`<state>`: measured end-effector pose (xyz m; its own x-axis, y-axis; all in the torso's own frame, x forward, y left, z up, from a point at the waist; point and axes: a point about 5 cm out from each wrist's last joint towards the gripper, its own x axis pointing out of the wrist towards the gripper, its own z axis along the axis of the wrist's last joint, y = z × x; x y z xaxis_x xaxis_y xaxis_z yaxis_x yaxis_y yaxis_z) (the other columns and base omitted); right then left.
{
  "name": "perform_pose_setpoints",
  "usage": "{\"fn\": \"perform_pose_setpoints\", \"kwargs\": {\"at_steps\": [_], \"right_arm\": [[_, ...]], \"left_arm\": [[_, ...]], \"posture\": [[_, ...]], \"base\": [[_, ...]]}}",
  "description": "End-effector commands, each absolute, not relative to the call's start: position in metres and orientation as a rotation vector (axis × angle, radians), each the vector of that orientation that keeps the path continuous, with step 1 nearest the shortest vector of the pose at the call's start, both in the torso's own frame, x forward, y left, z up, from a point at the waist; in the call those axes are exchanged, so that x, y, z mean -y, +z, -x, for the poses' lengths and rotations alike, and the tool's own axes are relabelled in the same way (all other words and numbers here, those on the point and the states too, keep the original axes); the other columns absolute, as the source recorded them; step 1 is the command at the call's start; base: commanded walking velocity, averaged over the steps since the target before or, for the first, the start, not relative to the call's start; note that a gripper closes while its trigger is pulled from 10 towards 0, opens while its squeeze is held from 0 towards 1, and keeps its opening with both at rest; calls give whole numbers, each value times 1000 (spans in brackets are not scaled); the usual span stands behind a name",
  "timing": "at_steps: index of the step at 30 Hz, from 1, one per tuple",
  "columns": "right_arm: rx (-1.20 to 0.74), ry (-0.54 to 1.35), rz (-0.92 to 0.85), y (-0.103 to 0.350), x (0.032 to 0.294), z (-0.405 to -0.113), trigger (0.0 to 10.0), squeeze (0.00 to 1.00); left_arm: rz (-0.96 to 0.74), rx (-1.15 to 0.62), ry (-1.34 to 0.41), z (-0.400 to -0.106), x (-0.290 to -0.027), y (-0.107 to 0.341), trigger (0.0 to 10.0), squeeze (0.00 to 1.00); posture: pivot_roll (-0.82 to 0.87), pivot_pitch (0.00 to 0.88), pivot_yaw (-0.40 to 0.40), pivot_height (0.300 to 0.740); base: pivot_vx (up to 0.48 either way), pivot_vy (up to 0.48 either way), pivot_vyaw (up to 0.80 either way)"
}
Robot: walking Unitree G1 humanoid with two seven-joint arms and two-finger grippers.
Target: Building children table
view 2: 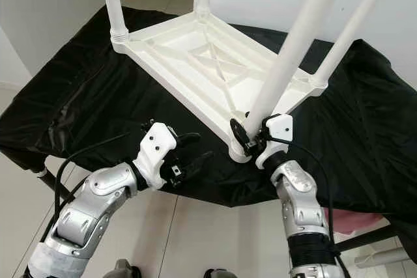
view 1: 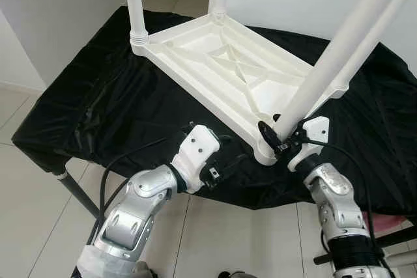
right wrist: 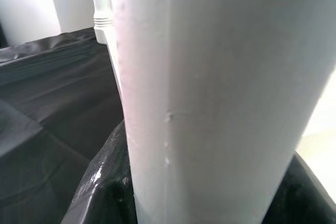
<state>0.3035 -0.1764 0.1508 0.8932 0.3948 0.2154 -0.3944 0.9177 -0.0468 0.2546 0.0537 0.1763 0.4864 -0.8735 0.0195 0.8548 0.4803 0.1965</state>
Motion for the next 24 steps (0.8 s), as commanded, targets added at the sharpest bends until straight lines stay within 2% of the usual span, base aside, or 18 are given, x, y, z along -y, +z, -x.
{"fn": "perform_pose_setpoints", "kwargs": {"at_steps": [1,5,8,14,16,17,19,22,24], "right_arm": [[269,329,-59,159,180,-301,10000,0],[276,279,-79,162,180,-301,10000,0],[324,134,-163,170,179,-297,10000,0],[341,8,-199,170,176,-292,10000,0],[319,-101,-213,167,170,-288,10000,0],[319,-101,-213,167,170,-288,10000,0],[304,-126,-265,165,151,-285,10000,0],[312,-85,-271,169,137,-283,10000,0],[317,-79,-262,170,137,-283,10000,0]], "left_arm": [[-169,124,-1001,-257,-53,175,10000,0],[-166,122,-1001,-256,-53,174,10000,0],[-163,119,-1002,-255,-52,173,10000,0],[-160,114,-1003,-255,-52,172,10000,0],[-157,114,-1003,-254,-52,172,10000,0],[-157,114,-1003,-254,-52,172,10000,0],[-153,110,-1001,-254,-52,171,10000,0],[-152,108,-1000,-254,-52,171,10000,0],[-153,109,-1001,-254,-52,171,10000,0]], "posture": [[12,90,-77,740],[10,93,-77,740],[5,100,-77,740],[4,107,-81,740],[5,111,-83,740],[5,111,-83,740],[8,114,-81,740],[11,114,-76,740],[10,116,-76,740]], "base": [[0,0,0],[0,0,0],[0,0,0],[0,0,0],[0,0,0],[0,0,0],[0,0,0],[0,0,0],[0,0,0]]}}
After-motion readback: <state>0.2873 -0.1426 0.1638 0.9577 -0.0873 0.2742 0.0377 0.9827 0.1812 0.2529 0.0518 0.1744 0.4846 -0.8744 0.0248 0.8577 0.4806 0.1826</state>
